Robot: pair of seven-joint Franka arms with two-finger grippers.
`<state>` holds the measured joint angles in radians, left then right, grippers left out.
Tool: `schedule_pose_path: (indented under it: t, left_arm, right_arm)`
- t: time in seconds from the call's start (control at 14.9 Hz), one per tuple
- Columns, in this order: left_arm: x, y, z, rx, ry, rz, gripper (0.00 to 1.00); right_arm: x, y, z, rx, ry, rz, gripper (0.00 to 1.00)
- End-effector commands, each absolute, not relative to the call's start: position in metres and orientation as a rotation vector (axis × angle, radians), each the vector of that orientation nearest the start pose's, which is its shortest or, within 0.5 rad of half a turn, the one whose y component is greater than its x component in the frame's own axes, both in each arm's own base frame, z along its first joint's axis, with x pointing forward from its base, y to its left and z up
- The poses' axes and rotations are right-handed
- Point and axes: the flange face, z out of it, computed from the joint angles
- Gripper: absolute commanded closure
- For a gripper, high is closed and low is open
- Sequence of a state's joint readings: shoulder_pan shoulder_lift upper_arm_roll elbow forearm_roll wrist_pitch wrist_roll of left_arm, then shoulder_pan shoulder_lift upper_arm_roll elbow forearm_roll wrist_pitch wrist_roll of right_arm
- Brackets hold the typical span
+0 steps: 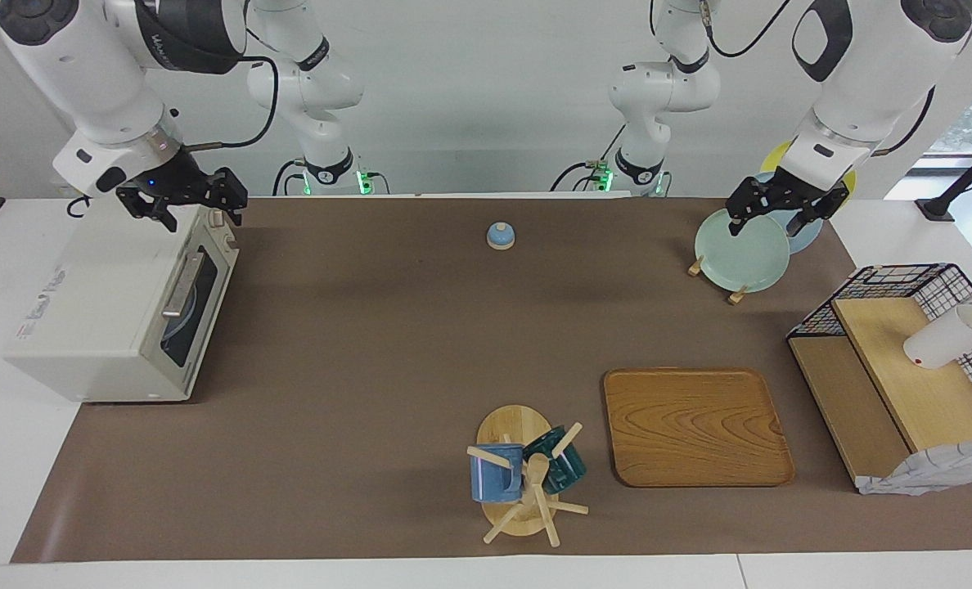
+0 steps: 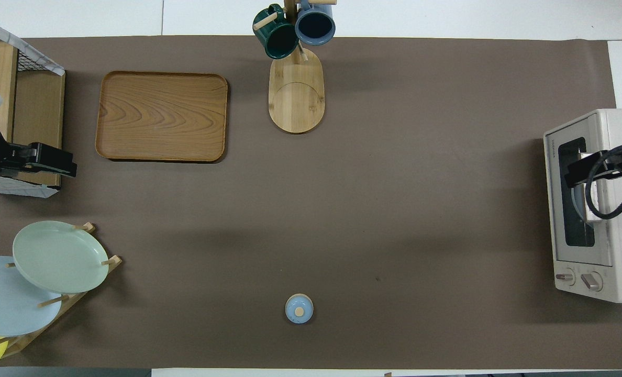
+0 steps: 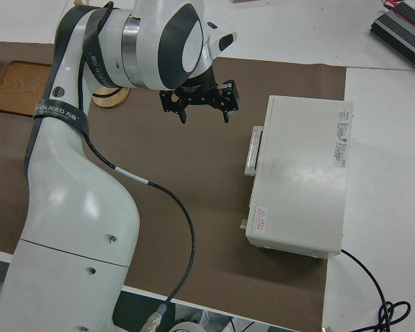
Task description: Put eggplant into oven
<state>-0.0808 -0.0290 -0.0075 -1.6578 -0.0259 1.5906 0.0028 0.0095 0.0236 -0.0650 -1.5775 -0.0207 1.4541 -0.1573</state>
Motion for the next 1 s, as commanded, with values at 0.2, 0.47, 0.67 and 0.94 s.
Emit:
schedule_pose_path:
  t: [0.2, 0.47, 0.67, 0.94]
  left_arm:
    - [0.541, -0.049, 0.604, -3.163, 0.127, 0.058, 0.0]
    - [0.541, -0.049, 0.604, -3.164, 0.127, 0.058, 0.0]
    - [0.541, -0.049, 0.604, -3.164, 0.127, 0.058, 0.0]
    - [0.541, -0.049, 0.604, -3.164, 0.127, 0.058, 0.0]
  right_arm:
    - [0.55, -0.03, 0.602, -3.111, -0.125, 0.235, 0.0]
    - [0.551, -0.027, 0.602, -3.12, -0.062, 0.229, 0.0]
    - [0.549, -0.025, 0.609, -3.139, -0.066, 0.213, 0.0]
    - [0.55, -0.026, 0.624, -3.146, 0.04, 0.162, 0.0]
